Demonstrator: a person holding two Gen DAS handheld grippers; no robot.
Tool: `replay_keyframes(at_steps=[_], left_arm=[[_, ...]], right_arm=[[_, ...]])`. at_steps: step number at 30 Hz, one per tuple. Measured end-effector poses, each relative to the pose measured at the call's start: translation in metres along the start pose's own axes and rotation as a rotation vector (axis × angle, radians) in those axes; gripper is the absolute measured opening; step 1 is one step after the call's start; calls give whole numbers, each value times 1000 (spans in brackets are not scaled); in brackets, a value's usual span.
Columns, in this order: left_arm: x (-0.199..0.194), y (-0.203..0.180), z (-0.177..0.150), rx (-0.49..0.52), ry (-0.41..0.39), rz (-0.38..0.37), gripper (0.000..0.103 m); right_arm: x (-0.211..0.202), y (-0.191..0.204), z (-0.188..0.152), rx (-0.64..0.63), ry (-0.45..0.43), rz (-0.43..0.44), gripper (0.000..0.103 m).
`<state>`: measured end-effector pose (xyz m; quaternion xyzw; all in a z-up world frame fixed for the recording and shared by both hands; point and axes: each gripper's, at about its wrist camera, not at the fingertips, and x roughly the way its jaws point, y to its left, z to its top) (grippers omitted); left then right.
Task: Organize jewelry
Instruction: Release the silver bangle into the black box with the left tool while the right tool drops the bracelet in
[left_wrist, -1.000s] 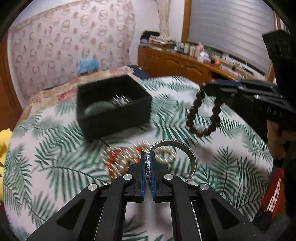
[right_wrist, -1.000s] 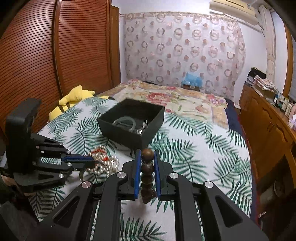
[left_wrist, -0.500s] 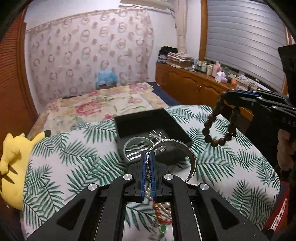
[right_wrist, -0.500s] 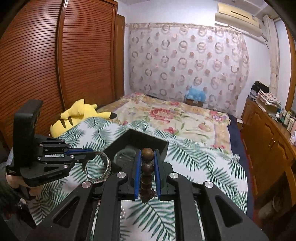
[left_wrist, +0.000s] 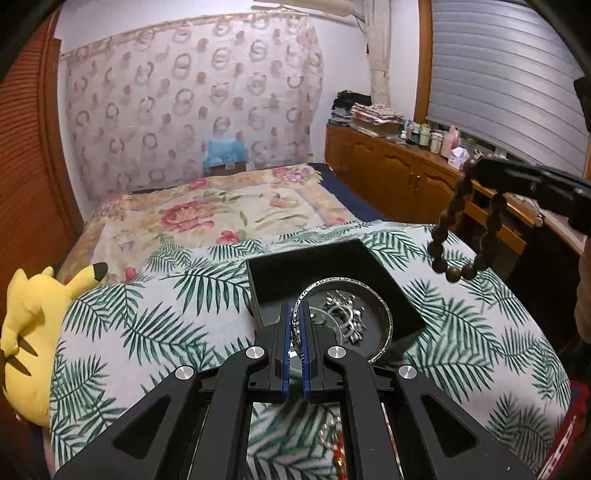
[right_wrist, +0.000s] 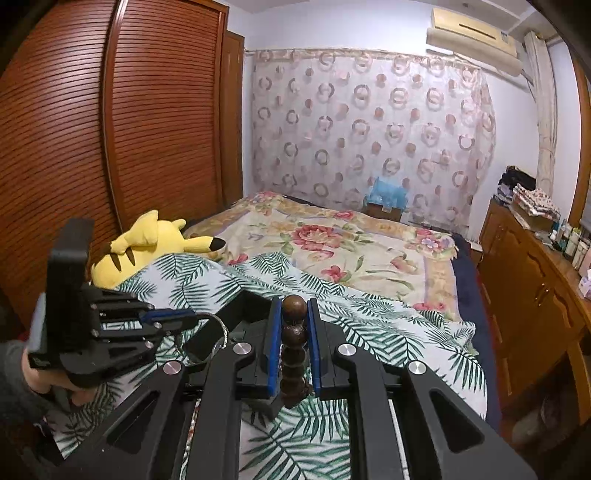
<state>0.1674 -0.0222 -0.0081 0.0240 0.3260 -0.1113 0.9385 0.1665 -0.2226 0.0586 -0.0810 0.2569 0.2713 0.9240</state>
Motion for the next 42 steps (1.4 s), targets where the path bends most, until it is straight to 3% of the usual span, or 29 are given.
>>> replay_keyframes(at_steps=[8,15,18,32,37,42], left_arm=[[27,6,6,-20,23,-18,7],[21,11,8,-30,6,-8,7],[14,12,4,-29,2,8,13],[-27,14,-43,-28,6,12,33],[-36,9,-64,-22,21,5,35],[-45,7,-80,-26,36,-6,39]], right_arm=[[29,-4,10,8,30,-3,15],[46,2,6,9,46,13,15],[52,5,5,11,51,30,15],[80,23,-9,3,84,43,15],[71,31,-17,-5,77,66,23],[47,37,-39,-5,68,70,23]])
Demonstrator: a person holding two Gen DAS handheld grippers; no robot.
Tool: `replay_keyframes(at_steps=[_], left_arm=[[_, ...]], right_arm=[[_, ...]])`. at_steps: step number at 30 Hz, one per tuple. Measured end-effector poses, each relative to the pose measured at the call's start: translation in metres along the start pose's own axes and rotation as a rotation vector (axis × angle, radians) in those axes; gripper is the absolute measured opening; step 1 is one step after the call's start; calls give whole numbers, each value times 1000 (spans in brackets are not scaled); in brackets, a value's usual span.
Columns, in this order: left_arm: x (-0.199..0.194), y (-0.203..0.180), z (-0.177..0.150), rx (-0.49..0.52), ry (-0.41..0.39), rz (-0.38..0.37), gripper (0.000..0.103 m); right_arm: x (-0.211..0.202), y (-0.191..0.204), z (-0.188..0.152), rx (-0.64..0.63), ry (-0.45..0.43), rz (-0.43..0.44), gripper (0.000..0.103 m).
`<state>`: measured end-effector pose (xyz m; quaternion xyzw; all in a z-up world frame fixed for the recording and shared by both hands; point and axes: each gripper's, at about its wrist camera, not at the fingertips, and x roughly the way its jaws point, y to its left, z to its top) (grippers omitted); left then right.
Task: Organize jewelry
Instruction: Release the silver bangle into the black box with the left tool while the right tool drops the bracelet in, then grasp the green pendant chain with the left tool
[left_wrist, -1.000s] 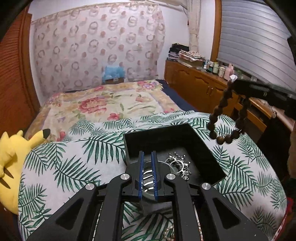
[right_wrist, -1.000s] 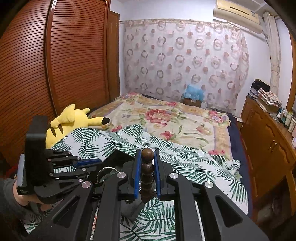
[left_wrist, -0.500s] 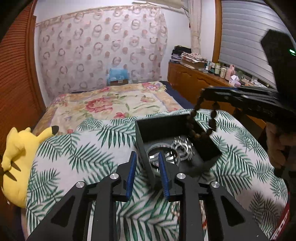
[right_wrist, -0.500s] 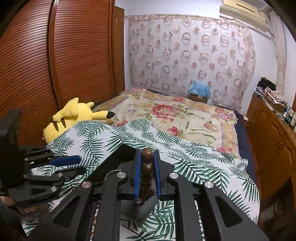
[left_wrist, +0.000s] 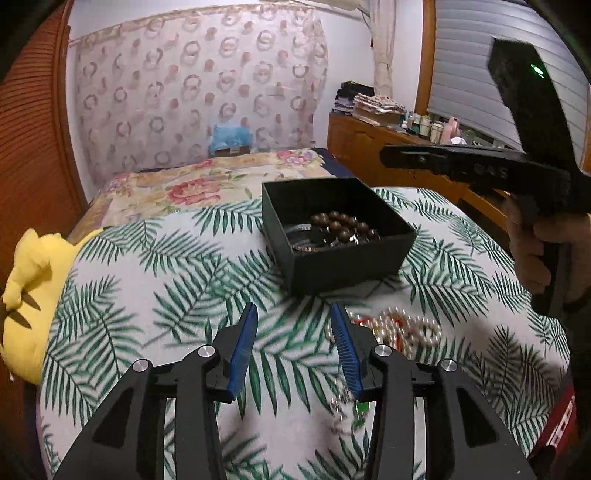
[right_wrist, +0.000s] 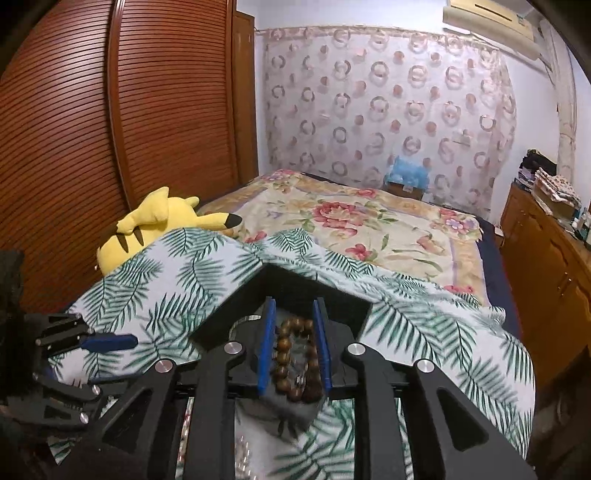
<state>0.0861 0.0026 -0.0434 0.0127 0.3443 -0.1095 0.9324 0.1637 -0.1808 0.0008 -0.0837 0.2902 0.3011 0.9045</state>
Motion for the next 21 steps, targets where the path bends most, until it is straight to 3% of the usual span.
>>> replay_keyframes(at_steps=[4,7,21], left_arm=[[-6,4,-11,-10,12,0,40],[-10,6,-16,-25,12,-4,51],[-7,-3,-44,7,88,0,58]], right_arm=[[-16,7,-28,-2,10,20,23],[-20,11,-47,-3,40,20,23],[-8,16,-105,-34,191,42,23]])
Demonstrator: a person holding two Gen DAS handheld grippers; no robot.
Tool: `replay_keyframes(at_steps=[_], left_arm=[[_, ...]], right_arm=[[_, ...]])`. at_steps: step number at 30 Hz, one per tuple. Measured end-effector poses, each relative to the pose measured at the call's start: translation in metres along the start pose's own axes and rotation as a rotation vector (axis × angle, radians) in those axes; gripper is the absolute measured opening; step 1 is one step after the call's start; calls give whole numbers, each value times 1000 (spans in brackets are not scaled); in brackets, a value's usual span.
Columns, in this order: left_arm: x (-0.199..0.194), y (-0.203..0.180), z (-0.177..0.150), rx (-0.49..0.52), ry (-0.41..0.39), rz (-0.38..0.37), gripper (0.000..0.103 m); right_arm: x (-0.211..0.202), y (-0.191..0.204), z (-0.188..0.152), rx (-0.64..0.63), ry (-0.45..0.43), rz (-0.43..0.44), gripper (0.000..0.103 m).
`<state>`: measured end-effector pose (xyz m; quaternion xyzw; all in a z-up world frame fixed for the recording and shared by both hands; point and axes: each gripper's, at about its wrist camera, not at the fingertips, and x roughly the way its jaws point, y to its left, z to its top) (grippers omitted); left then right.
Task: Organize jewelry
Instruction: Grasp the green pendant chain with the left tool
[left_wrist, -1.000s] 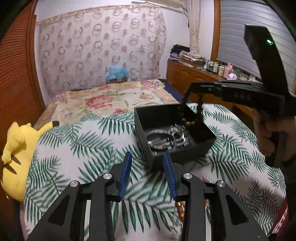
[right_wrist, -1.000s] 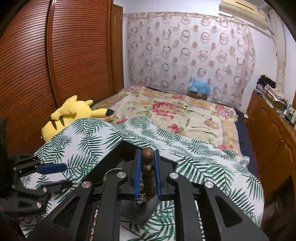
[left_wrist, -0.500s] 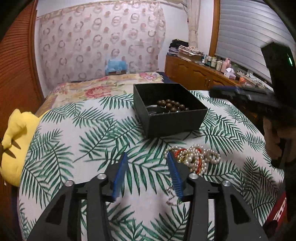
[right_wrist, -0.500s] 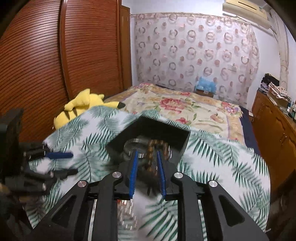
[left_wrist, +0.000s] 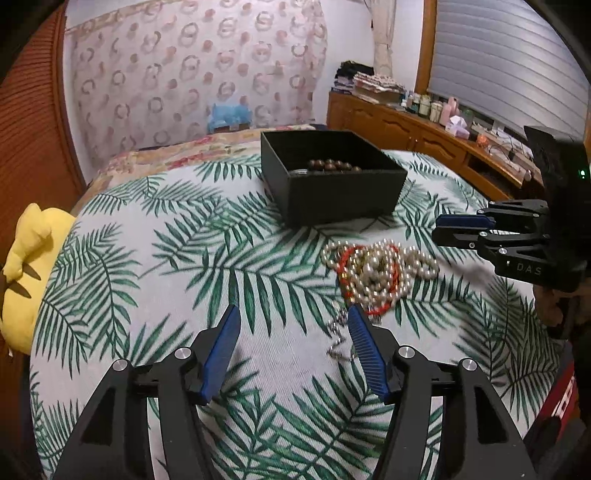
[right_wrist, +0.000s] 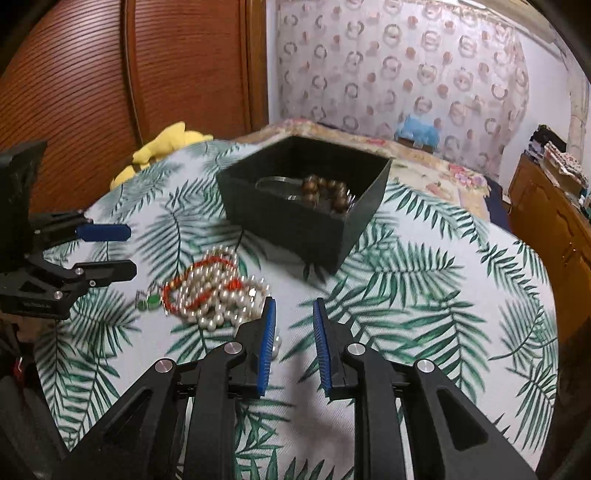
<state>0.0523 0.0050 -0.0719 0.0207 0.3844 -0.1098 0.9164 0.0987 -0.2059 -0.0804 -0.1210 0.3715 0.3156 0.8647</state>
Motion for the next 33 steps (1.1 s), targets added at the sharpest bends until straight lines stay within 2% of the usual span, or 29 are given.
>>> replay_keyframes(at_steps=[8,14,22,26,32,33], left_arm=[[3,-10,-5,24,24,-10,60],[4,-20,-6,43,31,-27,63],[13,-32,-6,78,58,-15,62],[14,-33,-4,81,64,-15,51],[20,-38,-1,101,76,5,44],[20,-38,-1,100,75,5,40]], right_arm=[[14,4,-4,-22,62,1,23],[16,-3,-3,-7,72,-62,23],[16,-11,-6,22,53,-54,23],[17,-11,-6,24,54,-52,23],[17,-11,-6,27,54,-48,23],[17,-11,-6,28,54,-48,23]])
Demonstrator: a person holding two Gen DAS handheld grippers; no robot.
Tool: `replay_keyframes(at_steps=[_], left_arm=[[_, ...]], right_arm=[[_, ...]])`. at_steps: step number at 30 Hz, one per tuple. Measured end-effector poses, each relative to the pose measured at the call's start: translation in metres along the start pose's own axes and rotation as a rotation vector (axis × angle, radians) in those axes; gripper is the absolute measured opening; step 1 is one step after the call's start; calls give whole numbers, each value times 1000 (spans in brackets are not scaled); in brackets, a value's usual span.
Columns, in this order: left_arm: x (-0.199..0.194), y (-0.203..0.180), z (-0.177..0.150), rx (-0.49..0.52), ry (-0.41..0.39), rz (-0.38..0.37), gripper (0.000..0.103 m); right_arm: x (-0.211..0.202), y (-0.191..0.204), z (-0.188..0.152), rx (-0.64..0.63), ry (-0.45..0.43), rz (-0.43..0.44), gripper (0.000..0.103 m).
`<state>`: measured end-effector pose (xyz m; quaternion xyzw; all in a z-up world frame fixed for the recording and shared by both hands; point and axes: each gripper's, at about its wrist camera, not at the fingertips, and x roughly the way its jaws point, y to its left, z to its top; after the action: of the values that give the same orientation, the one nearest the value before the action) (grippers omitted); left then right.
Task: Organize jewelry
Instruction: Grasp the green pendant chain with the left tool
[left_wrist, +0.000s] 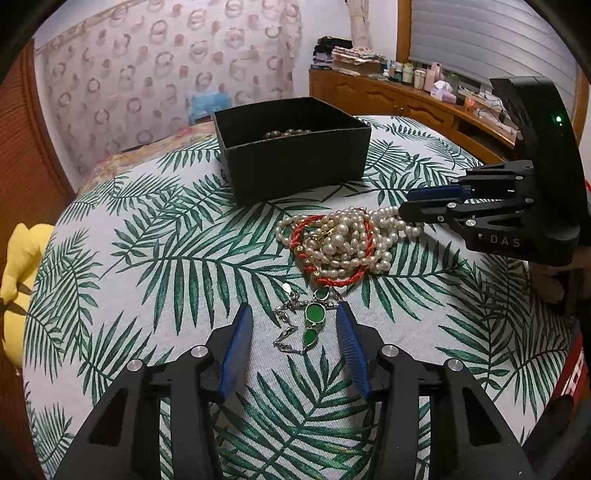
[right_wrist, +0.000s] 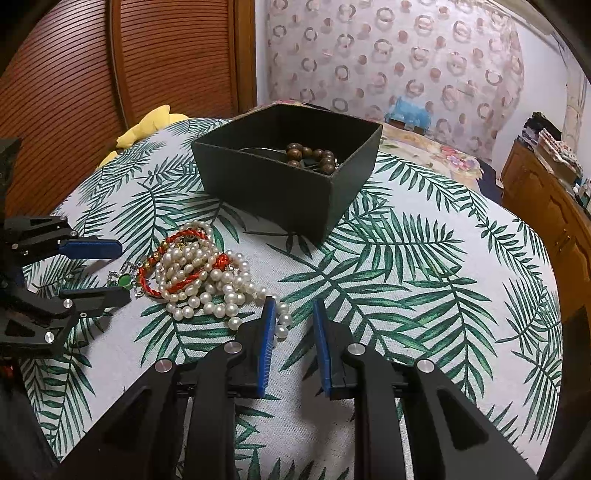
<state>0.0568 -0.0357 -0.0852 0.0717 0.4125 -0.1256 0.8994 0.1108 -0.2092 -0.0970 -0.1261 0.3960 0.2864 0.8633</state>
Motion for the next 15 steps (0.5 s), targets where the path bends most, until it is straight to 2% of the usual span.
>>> replay_keyframes(at_steps=[3,8,15], left_arm=[[-1,1,-1,-4,-5,-9,26],[-2,2,-2,0,-10,-17,11],[-7,10,-3,-25,-28,-24,11]], right_arm=[[0,0,0,0,0,0,23],[0,0,0,0,0,0,23],[1,-1,0,1,0,2,23]])
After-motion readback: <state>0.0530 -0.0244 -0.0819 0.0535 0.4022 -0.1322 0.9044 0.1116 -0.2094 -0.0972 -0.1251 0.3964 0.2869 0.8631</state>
